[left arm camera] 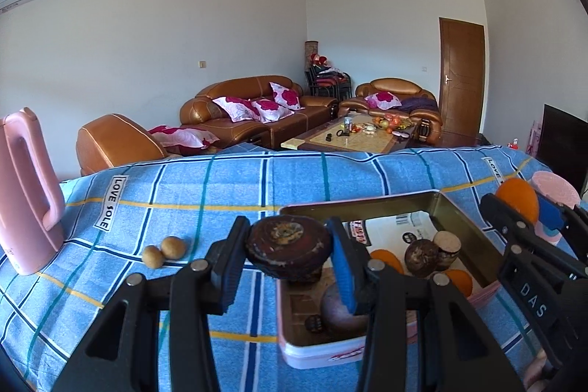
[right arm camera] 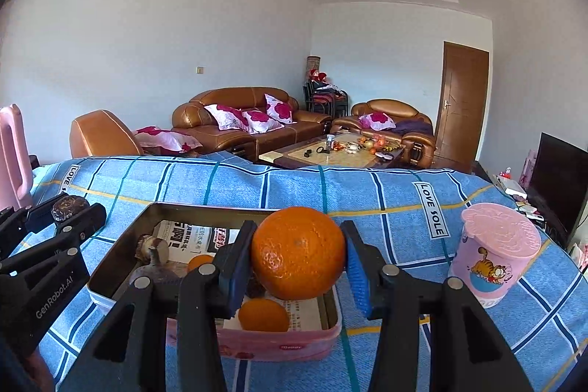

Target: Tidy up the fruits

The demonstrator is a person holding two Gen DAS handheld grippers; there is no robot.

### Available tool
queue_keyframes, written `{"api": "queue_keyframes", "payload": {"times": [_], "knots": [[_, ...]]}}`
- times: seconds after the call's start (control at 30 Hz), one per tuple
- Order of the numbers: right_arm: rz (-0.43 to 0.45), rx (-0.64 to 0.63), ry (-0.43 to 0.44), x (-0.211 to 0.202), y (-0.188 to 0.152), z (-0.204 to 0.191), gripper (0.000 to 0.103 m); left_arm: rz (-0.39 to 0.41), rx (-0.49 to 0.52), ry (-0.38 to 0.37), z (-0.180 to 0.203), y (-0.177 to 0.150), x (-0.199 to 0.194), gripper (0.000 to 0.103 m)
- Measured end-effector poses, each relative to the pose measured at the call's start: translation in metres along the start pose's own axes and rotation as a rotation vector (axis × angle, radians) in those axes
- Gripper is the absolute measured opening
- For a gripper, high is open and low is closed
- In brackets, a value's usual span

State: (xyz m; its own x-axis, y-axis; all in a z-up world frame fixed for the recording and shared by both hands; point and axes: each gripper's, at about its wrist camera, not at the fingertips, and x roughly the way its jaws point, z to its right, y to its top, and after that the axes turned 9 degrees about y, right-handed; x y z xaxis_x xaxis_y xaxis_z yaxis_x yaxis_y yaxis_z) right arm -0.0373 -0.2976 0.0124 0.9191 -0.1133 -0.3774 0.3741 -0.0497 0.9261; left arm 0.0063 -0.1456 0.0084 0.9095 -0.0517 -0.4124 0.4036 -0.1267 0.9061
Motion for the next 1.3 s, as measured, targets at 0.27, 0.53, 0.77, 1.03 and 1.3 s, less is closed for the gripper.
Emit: {"api": "queue_keyframes", "payload": {"times": [0.27,0.53,0.77,1.03,1.3], "knots": [[-0.012,0.031,-0.048,0.019,0.008,0.016,0.048,-0.066,0.007,-0.063,0.031,0.007,0.024,0.045],[-0.061,0.034,-0.023,0.049,0.017,0.015,0.049,-0.163,0.013,-0.093,0.035,0.006,0.042,0.045],[-0.163,0.011,0.091,0.077,0.018,0.005,0.049,-0.234,-0.032,-0.095,0.027,0.004,0.057,0.044],[-0.254,0.033,0.229,0.094,0.011,0.005,0.049,-0.265,-0.066,-0.091,0.021,0.001,0.061,0.044],[-0.137,0.092,0.287,0.072,0.011,0.015,0.062,-0.26,-0.057,-0.1,0.02,0.003,0.059,0.045]]}}
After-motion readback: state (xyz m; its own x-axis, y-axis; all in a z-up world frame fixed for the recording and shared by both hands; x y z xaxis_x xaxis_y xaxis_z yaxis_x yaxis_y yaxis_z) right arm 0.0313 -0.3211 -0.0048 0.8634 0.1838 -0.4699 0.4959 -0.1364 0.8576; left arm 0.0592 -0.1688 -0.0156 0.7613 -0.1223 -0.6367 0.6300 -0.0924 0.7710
